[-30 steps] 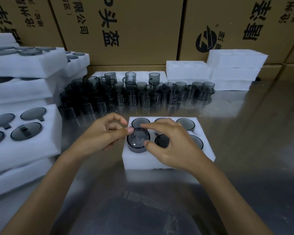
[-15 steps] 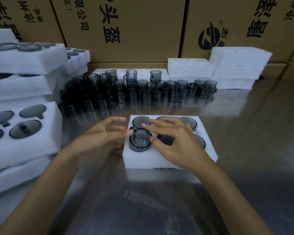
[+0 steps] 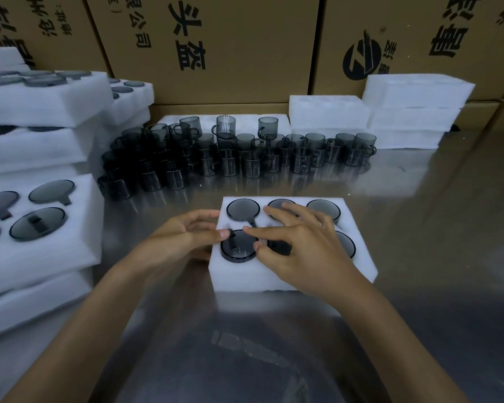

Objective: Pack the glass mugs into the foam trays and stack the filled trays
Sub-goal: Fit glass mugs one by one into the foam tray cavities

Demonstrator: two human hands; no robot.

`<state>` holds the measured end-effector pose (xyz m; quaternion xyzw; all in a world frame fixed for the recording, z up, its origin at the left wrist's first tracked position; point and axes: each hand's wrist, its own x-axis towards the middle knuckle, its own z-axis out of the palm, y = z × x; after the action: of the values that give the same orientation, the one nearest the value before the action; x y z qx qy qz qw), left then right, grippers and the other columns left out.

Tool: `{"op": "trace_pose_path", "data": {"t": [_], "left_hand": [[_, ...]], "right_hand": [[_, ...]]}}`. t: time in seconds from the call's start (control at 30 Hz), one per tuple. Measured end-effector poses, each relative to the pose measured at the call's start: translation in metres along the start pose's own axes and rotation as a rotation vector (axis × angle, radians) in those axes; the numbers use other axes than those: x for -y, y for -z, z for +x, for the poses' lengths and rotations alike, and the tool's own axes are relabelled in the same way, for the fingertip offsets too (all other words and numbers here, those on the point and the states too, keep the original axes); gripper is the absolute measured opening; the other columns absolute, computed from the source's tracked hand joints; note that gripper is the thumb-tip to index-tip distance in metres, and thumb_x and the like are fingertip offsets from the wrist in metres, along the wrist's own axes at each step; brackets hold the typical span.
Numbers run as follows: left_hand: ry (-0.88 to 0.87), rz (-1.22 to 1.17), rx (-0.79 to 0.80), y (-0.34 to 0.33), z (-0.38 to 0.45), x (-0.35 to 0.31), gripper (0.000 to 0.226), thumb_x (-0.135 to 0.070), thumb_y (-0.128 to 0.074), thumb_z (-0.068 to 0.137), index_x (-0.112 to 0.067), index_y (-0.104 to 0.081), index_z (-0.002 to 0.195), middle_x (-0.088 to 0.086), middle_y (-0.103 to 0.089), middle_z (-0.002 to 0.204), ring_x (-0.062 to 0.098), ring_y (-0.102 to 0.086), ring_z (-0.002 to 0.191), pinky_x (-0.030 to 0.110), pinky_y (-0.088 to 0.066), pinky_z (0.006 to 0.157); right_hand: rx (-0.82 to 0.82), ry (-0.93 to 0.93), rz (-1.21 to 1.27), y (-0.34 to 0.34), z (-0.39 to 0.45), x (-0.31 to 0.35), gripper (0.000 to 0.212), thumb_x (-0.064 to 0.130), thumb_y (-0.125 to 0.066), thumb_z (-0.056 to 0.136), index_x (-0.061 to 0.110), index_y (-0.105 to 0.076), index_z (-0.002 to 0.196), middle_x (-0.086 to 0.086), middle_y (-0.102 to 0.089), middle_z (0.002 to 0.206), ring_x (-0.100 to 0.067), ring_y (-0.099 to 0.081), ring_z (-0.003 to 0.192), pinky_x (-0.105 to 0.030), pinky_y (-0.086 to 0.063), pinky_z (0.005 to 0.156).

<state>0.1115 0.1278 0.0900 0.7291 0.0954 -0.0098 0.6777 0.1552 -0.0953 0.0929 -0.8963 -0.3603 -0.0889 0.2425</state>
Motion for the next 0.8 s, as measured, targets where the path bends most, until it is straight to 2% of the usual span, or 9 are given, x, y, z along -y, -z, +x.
{"op": "trace_pose_path", "data": {"t": [0.13,0.23,0.3,0.4,0.47,0.53,0.6,0.67,0.8], "left_hand": [[-0.007,0.007,-0.006,0.0,0.001,0.002,0.06,-0.029,-0.082,0.062,-0.022,-0.065,0.119,0.002,-0.073,0.111,0.021,-0.071,0.102,0.038,-0.055,0.087],[-0.023,0.024,-0.014,-0.003,0.001,0.002,0.049,-0.025,-0.08,0.07,-0.023,-0.065,0.117,0.0,-0.074,0.108,0.018,-0.072,0.097,0.03,-0.059,0.077],[-0.029,0.03,-0.037,-0.004,0.0,0.003,0.038,-0.018,-0.076,0.08,-0.023,-0.065,0.116,0.0,-0.074,0.107,0.017,-0.073,0.095,0.028,-0.058,0.074],[-0.038,0.018,-0.079,-0.006,0.0,0.005,0.03,-0.019,-0.073,0.085,-0.024,-0.066,0.114,-0.001,-0.074,0.106,0.016,-0.073,0.094,0.025,-0.058,0.07],[-0.052,0.024,-0.094,-0.009,0.001,0.007,0.029,-0.024,-0.073,0.086,-0.027,-0.066,0.114,-0.001,-0.074,0.107,0.016,-0.073,0.095,0.027,-0.056,0.074],[-0.063,0.03,-0.1,-0.012,0.002,0.009,0.026,-0.03,-0.071,0.088,-0.032,-0.065,0.113,-0.002,-0.073,0.109,0.017,-0.072,0.096,0.032,-0.055,0.081],[-0.081,0.023,-0.047,-0.013,0.002,0.011,0.023,-0.035,-0.067,0.091,-0.038,-0.064,0.113,-0.005,-0.072,0.113,0.016,-0.071,0.1,0.031,-0.052,0.081],[-0.121,0.005,-0.008,-0.013,0.003,0.013,0.024,-0.037,-0.065,0.092,-0.042,-0.063,0.115,-0.007,-0.069,0.119,0.016,-0.068,0.109,0.033,-0.05,0.086],[-0.202,-0.263,0.053,-0.011,0.012,0.014,0.039,-0.036,-0.059,0.092,-0.036,-0.058,0.131,0.0,-0.059,0.137,0.023,-0.056,0.127,0.043,-0.048,0.099]], "right_hand": [[0.009,-0.004,0.018,0.0,-0.001,-0.001,0.034,0.049,-0.049,0.096,0.054,-0.059,0.127,0.02,-0.044,0.149,0.001,-0.015,0.139,-0.022,0.0,0.106],[0.021,0.01,0.049,0.003,-0.001,-0.002,0.035,0.046,-0.054,0.095,0.052,-0.058,0.13,0.021,-0.046,0.147,0.001,-0.018,0.139,-0.023,-0.003,0.105],[-0.004,-0.029,0.263,0.012,0.001,-0.004,0.041,0.039,-0.063,0.092,0.05,-0.057,0.131,0.022,-0.049,0.143,0.002,-0.025,0.139,-0.027,-0.009,0.114],[-0.176,-0.223,0.41,0.034,0.002,-0.019,0.049,0.034,-0.066,0.09,0.043,-0.055,0.136,0.02,-0.051,0.142,-0.002,-0.035,0.138,-0.035,-0.027,0.118],[-0.225,-0.454,0.135,0.045,-0.002,-0.039,0.043,0.041,-0.059,0.092,0.031,-0.058,0.134,0.008,-0.056,0.14,-0.018,-0.04,0.136,-0.042,-0.029,0.111],[-0.043,-0.667,-0.074,0.05,-0.008,-0.059,0.048,0.055,-0.045,0.095,0.018,-0.069,0.113,-0.007,-0.066,0.123,-0.03,-0.051,0.121,-0.043,-0.034,0.101],[0.099,-0.765,0.106,0.047,-0.012,-0.074,0.07,0.066,-0.038,0.093,0.005,-0.071,0.098,-0.017,-0.072,0.101,-0.03,-0.064,0.097,-0.036,-0.044,0.088],[0.054,-0.762,0.376,0.048,-0.015,-0.077,0.078,0.073,-0.047,0.087,-0.002,-0.07,0.092,-0.021,-0.071,0.094,-0.023,-0.067,0.075,-0.032,-0.045,0.073],[-0.048,-0.686,0.875,0.044,-0.016,-0.072,0.039,0.075,-0.063,0.077,0.049,-0.069,0.105,0.016,-0.075,0.102,-0.004,-0.072,0.092,-0.035,-0.056,0.084]]}}
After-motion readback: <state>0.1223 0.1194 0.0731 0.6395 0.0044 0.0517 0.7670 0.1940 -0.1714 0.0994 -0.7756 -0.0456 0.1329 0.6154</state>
